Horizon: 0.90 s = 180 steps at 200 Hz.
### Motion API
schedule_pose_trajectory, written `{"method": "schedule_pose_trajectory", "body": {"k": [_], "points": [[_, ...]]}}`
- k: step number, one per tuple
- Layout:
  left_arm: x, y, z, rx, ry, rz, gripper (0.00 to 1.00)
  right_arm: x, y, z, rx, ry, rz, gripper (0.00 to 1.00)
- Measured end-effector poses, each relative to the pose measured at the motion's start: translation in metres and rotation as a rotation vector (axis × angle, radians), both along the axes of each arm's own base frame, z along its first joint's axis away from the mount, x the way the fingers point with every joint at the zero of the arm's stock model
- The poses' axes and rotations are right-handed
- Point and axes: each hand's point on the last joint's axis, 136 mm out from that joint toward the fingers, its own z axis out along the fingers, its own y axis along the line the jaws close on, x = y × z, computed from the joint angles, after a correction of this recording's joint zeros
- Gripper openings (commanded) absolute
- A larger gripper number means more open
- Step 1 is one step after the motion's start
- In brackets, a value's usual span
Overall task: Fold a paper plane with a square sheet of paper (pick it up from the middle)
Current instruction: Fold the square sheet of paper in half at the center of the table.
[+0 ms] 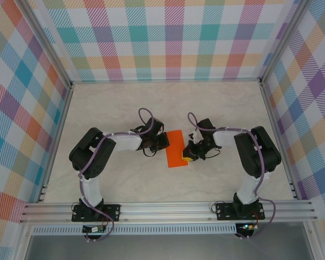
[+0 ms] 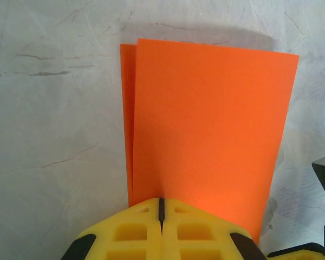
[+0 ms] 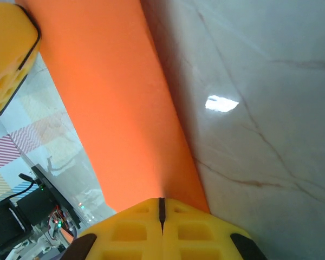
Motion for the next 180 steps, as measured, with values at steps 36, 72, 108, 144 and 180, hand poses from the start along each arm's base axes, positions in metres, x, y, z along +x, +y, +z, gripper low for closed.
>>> {"method": "schedule_pose_trajectory", "body": {"k": [36, 72, 108, 144, 180], "points": [[0.0, 0.0, 0.0, 0.001, 0.0, 0.0, 0.0, -0.013, -0.013, 0.0, -0.052, -0.004, -0.012, 0.0], [0.0, 0.0, 0.0, 0.002, -0.002, -0.002, 0.0, -0.024, -0.024, -0.002, -0.09, -0.015, -0.021, 0.0], [0.0, 0.0, 0.0, 0.003, -0.004, -0.005, 0.0, -0.028, -0.031, 0.007, -0.11, -0.053, -0.034, 0.0], [0.0, 0.0, 0.0, 0.005, -0.008, -0.011, 0.0, -0.004, -0.017, 0.044, -0.03, -0.178, -0.038, 0.0], [0.0, 0.0, 0.0, 0.007, -0.011, -0.015, 0.0, 0.036, 0.01, 0.045, 0.026, -0.219, -0.03, 0.0]]}}
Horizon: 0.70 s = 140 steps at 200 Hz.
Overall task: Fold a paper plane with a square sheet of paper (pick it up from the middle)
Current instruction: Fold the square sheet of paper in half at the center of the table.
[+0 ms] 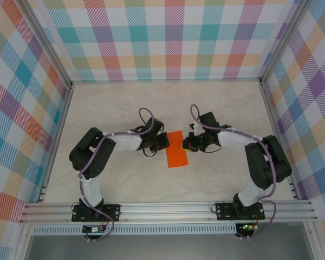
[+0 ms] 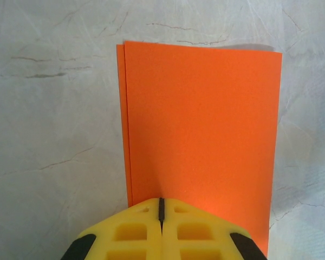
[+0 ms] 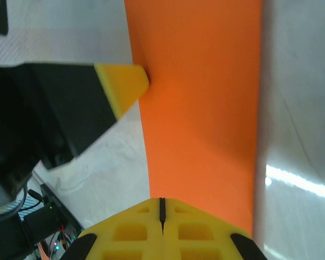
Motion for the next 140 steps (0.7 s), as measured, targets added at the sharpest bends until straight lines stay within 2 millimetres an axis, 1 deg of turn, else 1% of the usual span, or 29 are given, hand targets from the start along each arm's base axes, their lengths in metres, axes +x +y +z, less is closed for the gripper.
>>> {"method": "schedule_pose_trajectory", "body": {"k": [16, 31, 50, 73, 89, 111, 140], "points": [[0.0, 0.0, 0.0, 0.001, -0.001, -0.003, 0.0, 0.005, 0.005, -0.014, 0.003, 0.024, -0.001, 0.0], [0.0, 0.0, 0.0, 0.002, -0.003, -0.005, 0.0, 0.005, 0.006, -0.028, 0.003, 0.055, -0.001, 0.0], [0.0, 0.0, 0.0, 0.002, -0.003, -0.005, 0.0, 0.003, 0.007, -0.039, -0.002, 0.078, 0.0, 0.0], [0.0, 0.0, 0.0, 0.002, -0.003, -0.005, 0.0, -0.004, 0.003, -0.045, -0.012, 0.086, 0.004, 0.0], [0.0, 0.0, 0.0, 0.003, -0.003, -0.005, 0.0, -0.009, 0.0, -0.045, -0.014, 0.072, 0.011, 0.0], [0.0, 0.0, 0.0, 0.003, -0.002, -0.005, 0.0, -0.02, -0.009, -0.047, -0.028, 0.069, 0.008, 0.0], [0.0, 0.0, 0.0, 0.003, -0.002, -0.004, 0.0, -0.03, -0.022, -0.047, -0.059, 0.061, -0.007, 0.0]]}}
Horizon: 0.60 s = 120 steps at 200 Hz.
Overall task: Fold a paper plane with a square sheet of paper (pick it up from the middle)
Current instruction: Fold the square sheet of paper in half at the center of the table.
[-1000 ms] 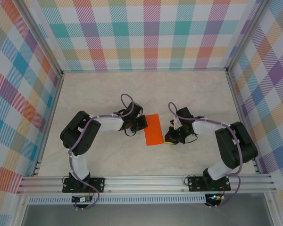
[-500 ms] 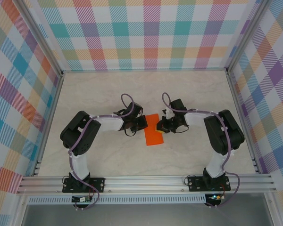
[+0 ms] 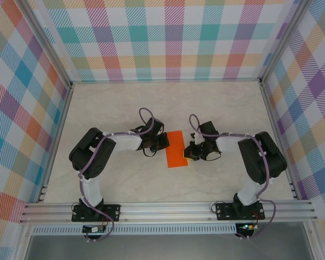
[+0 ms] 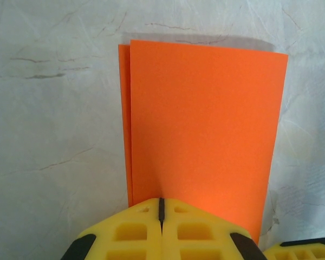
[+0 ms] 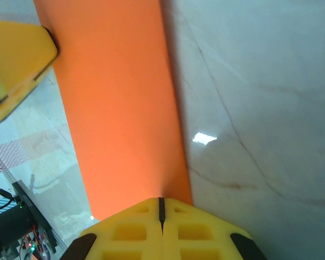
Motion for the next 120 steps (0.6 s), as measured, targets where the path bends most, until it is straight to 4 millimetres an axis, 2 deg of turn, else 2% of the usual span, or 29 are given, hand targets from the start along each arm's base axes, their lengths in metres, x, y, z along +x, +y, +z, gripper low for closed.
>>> {"method": "schedule_pose_trajectory", "body": {"k": [43, 65, 83, 103, 120], "points": [[0.0, 0.0, 0.0, 0.0, 0.0, 0.0, 0.0, -0.015, -0.014, 0.011, -0.042, 0.001, -0.018, 0.0], [0.0, 0.0, 0.0, 0.0, 0.0, -0.001, 0.0, -0.011, -0.004, 0.03, 0.015, -0.043, 0.007, 0.0], [0.0, 0.0, 0.0, 0.0, 0.0, -0.001, 0.0, -0.004, 0.009, 0.038, 0.057, -0.054, 0.035, 0.0], [0.0, 0.0, 0.0, 0.0, 0.0, -0.001, 0.0, 0.005, 0.022, 0.032, 0.083, -0.036, 0.057, 0.0], [0.0, 0.0, 0.0, 0.002, 0.003, -0.001, 0.0, 0.003, 0.024, 0.019, 0.082, 0.004, 0.064, 0.0]]}}
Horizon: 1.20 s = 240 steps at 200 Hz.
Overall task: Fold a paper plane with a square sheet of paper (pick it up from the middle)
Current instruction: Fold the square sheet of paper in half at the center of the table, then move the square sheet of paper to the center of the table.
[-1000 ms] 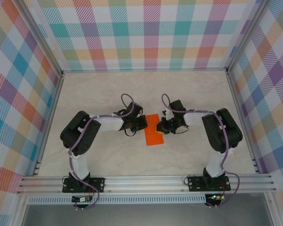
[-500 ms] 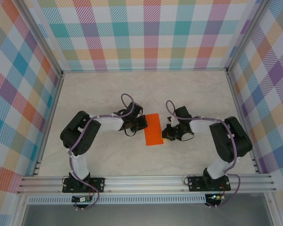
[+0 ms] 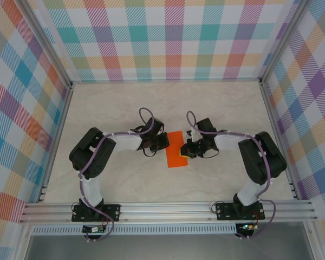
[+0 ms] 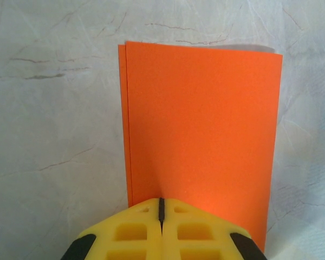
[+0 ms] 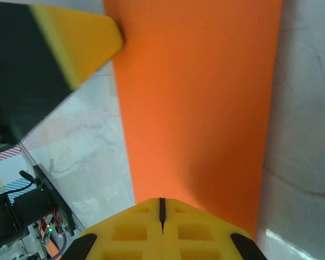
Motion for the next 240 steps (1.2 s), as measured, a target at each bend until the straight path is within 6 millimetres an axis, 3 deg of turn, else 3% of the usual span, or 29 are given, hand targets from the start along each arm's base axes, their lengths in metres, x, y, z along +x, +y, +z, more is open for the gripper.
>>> {"method": "schedule_pose_trajectory", "body": {"k": [38, 134, 155, 183, 198, 218, 240], "points": [[0.0, 0.0, -0.001, 0.003, 0.004, 0.0, 0.0, -0.016, -0.006, -0.017, -0.018, 0.051, 0.014, 0.0], [0.002, -0.001, 0.002, 0.036, -0.011, -0.053, 0.0, -0.06, -0.042, -0.012, -0.137, 0.071, -0.011, 0.0], [0.003, -0.004, 0.005, 0.056, -0.027, -0.097, 0.0, -0.055, -0.042, 0.005, -0.131, 0.029, -0.025, 0.0], [0.004, -0.004, 0.011, 0.102, -0.015, -0.149, 0.0, -0.027, -0.027, 0.04, -0.083, -0.073, -0.044, 0.0], [0.0, -0.002, 0.014, 0.122, 0.012, -0.162, 0.06, -0.017, -0.019, 0.051, -0.069, -0.109, -0.052, 0.0], [0.001, -0.003, 0.024, 0.128, 0.021, -0.161, 0.12, -0.011, -0.013, 0.054, -0.068, -0.118, -0.065, 0.0], [0.003, 0.006, 0.047, 0.144, -0.008, -0.132, 0.19, -0.01, -0.009, 0.044, -0.09, -0.086, -0.081, 0.0]]}}
